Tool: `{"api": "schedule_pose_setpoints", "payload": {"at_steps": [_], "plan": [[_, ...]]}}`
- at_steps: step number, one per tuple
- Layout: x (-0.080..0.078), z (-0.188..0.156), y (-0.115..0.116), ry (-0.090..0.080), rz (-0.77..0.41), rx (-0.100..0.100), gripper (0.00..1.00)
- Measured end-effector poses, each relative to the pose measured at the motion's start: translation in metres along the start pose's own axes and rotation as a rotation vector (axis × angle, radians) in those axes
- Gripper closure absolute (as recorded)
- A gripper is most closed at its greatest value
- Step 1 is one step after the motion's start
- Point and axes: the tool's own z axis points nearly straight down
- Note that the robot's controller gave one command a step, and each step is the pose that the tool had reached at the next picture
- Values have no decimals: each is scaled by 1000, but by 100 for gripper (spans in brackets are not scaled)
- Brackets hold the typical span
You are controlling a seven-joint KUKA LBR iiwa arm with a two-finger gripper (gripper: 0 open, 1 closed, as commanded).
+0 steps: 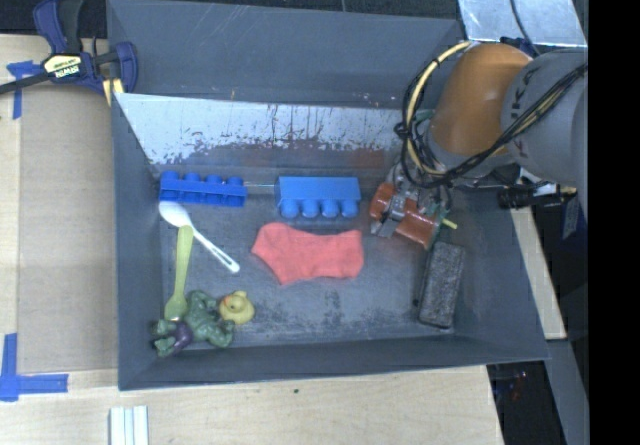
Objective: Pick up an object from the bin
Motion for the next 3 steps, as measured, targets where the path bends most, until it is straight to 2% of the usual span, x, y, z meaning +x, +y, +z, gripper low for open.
{"api": "schedule_pose_setpoints", "payload": {"at_steps": [3], "plan": [[0, 2, -2, -2, 2, 3, 100]]}}
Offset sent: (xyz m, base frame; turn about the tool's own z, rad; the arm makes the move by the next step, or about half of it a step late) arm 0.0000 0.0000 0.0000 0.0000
